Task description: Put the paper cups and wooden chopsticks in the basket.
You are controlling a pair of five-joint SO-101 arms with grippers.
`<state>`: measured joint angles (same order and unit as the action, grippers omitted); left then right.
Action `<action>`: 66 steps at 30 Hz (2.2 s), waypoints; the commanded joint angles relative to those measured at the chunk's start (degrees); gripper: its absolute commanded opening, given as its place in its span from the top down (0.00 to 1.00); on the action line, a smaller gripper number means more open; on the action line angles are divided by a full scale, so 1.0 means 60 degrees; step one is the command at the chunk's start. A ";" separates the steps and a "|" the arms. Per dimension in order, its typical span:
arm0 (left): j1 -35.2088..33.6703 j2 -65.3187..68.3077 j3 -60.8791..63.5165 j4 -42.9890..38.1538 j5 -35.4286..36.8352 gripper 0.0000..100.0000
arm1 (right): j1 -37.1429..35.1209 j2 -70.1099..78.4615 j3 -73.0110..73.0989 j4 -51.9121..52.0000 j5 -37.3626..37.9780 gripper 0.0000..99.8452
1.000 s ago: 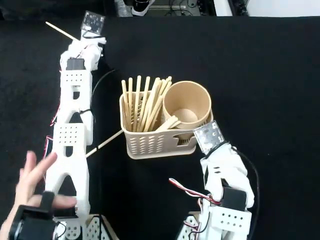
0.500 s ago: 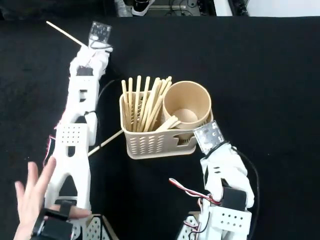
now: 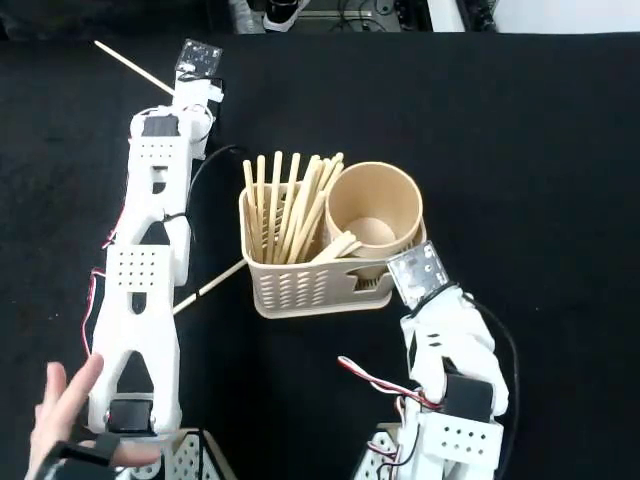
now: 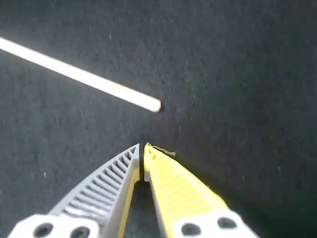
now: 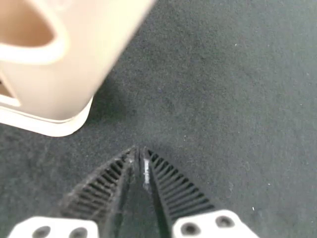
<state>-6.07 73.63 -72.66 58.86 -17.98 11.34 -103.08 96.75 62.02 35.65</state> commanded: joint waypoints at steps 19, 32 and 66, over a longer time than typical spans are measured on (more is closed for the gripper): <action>-0.0579 0.0103 -0.2176 -0.2769 0.5934 0.97 | -0.0044 -0.0388 -0.0022 0.0029 0.0073 0.99; -0.0418 -0.0264 -0.2249 0.1480 0.6520 0.77 | -0.0044 -0.0388 -0.0022 0.0029 0.0073 0.99; -0.1487 -0.0630 -0.1634 0.1377 0.4601 0.90 | -0.0029 -0.0388 -0.0022 0.0044 0.0073 0.99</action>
<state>-14.51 73.89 -81.71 66.33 9.80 11.34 -103.08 96.75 62.02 35.65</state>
